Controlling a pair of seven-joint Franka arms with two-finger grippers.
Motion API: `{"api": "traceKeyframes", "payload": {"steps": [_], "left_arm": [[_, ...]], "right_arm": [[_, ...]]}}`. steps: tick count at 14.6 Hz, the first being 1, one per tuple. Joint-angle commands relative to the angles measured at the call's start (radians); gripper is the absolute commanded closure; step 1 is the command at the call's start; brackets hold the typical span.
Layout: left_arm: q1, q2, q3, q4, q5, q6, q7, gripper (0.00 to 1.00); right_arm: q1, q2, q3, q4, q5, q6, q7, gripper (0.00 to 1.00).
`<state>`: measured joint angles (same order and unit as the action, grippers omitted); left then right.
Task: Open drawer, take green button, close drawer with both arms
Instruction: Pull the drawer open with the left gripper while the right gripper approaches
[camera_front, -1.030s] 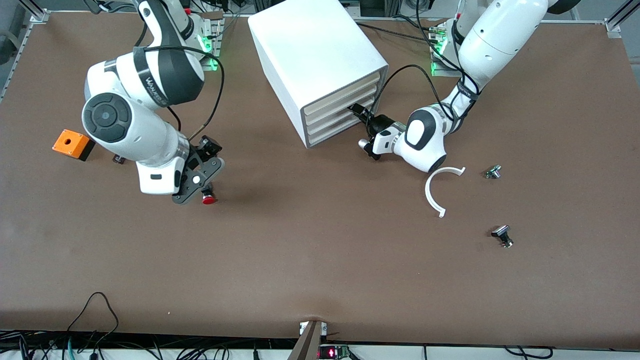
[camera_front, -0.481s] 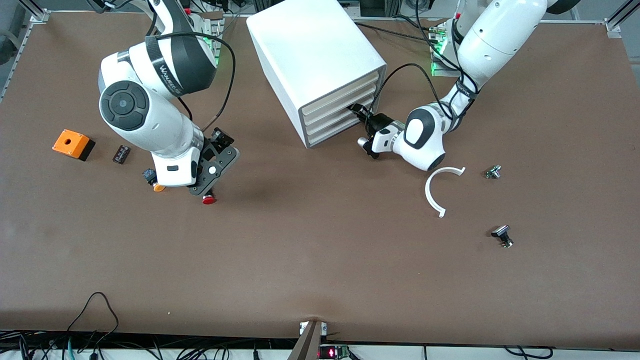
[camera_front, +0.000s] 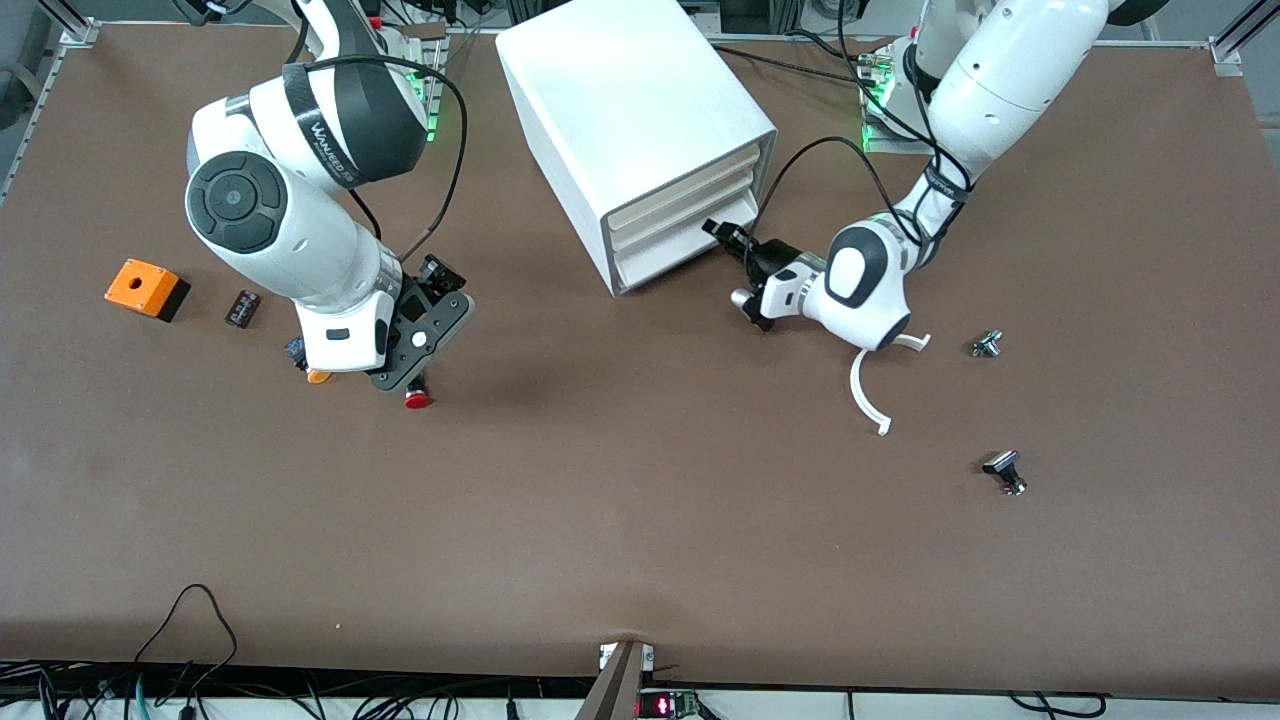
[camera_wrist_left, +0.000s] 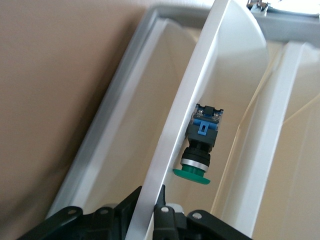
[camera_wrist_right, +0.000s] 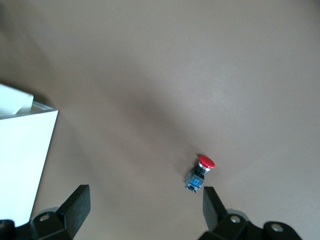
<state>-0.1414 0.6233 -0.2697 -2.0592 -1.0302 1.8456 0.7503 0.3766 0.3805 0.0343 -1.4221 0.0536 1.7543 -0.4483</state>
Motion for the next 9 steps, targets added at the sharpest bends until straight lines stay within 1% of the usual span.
{"api": "traceKeyframes", "payload": {"steps": [1, 3, 5, 7, 9], "left_arm": [[-0.004, -0.002, 0.059, 0.037, -0.014, 0.046, -0.038, 1.0], [-0.004, 0.0, 0.076, 0.062, -0.008, 0.047, -0.043, 1.0], [-0.004, 0.003, 0.108, 0.091, -0.002, 0.089, -0.04, 0.97], [-0.003, 0.003, 0.135, 0.112, -0.001, 0.142, -0.032, 0.87], [-0.003, 0.009, 0.15, 0.132, 0.001, 0.165, -0.032, 0.86]], "right_arm": [[0.025, -0.005, 0.004, 0.02, 0.012, 0.004, -0.009, 0.0], [0.048, 0.0, 0.004, 0.048, 0.012, 0.005, -0.01, 0.0], [0.08, 0.003, 0.004, 0.065, 0.012, 0.007, -0.012, 0.0], [0.12, 0.003, 0.004, 0.072, 0.002, 0.008, -0.016, 0.0], [0.156, 0.004, 0.004, 0.074, -0.009, 0.03, -0.02, 0.0]]}}
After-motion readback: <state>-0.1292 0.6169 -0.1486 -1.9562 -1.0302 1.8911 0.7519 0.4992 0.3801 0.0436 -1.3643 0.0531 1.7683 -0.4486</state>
